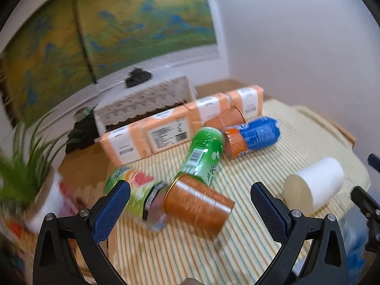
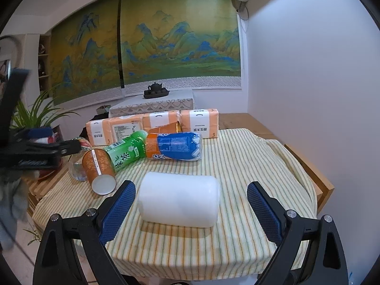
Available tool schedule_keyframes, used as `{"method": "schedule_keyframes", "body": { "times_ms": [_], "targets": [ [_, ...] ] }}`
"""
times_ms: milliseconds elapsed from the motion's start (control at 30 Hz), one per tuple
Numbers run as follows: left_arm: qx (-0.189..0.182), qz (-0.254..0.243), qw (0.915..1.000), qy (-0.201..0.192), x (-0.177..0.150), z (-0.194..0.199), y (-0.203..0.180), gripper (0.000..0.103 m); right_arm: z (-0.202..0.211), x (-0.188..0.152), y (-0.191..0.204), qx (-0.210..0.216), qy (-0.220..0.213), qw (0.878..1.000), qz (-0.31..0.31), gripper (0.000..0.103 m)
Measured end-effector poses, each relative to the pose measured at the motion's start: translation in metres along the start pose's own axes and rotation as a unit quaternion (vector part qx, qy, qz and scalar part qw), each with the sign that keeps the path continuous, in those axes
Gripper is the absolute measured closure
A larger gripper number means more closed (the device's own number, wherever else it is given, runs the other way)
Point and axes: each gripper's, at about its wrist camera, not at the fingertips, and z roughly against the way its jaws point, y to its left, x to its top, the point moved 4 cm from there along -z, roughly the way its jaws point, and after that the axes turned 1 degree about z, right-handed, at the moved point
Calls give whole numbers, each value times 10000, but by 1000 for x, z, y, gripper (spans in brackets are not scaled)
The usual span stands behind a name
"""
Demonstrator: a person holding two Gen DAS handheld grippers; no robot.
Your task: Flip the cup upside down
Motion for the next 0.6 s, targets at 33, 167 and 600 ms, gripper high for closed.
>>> {"method": "schedule_keyframes", "body": {
  "times_ms": [33,167,600],
  "targets": [
    [-80,-97,9999,94,6,-7,-2,0,0,-1,-2,-3,2,10000,-16,10],
    [-323,-213,9977,562,33,-40,-5,0,0,-4,-10,-3,32,9999,-113,10],
    [-2035,-1926,9517,1259,56,-51,-129,0,5,-16,-59,-230,111,9976,-641,10]
  ]
}}
